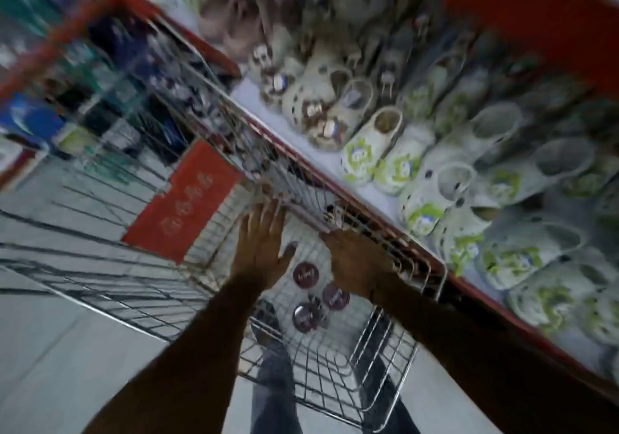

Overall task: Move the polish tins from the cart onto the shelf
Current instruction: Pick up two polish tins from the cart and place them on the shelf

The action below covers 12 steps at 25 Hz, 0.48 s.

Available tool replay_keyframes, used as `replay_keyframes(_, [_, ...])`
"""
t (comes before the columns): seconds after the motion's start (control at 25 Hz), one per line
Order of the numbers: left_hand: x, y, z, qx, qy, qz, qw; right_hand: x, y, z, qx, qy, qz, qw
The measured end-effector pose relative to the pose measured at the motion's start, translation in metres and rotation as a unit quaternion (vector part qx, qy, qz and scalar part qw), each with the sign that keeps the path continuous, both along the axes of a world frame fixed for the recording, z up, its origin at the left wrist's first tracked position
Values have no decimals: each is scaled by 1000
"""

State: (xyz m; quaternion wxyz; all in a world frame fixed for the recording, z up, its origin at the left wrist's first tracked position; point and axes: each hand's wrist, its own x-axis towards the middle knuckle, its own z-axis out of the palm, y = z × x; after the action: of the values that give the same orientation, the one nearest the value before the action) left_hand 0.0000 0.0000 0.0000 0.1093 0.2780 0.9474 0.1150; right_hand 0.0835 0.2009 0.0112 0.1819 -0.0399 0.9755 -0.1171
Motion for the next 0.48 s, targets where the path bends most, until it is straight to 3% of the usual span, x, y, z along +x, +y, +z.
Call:
replay_keyframes(0.04, [12,5,-31,-25,-76,-19,997,6,3,-32,24,-87,9,996])
replay_keyframes(0.16, [47,28,-108,-105,-236,-55,964,14,17,-110,47,-105,-31,993])
replay_keyframes(0.28, [66,43,-149,-137,-237,-47,961,23,17,-157,72,-199,-40,977])
replay_keyframes(0.48, [59,41,-144,-149,-190,-41,969,14,22,-152,129,-196,-37,971])
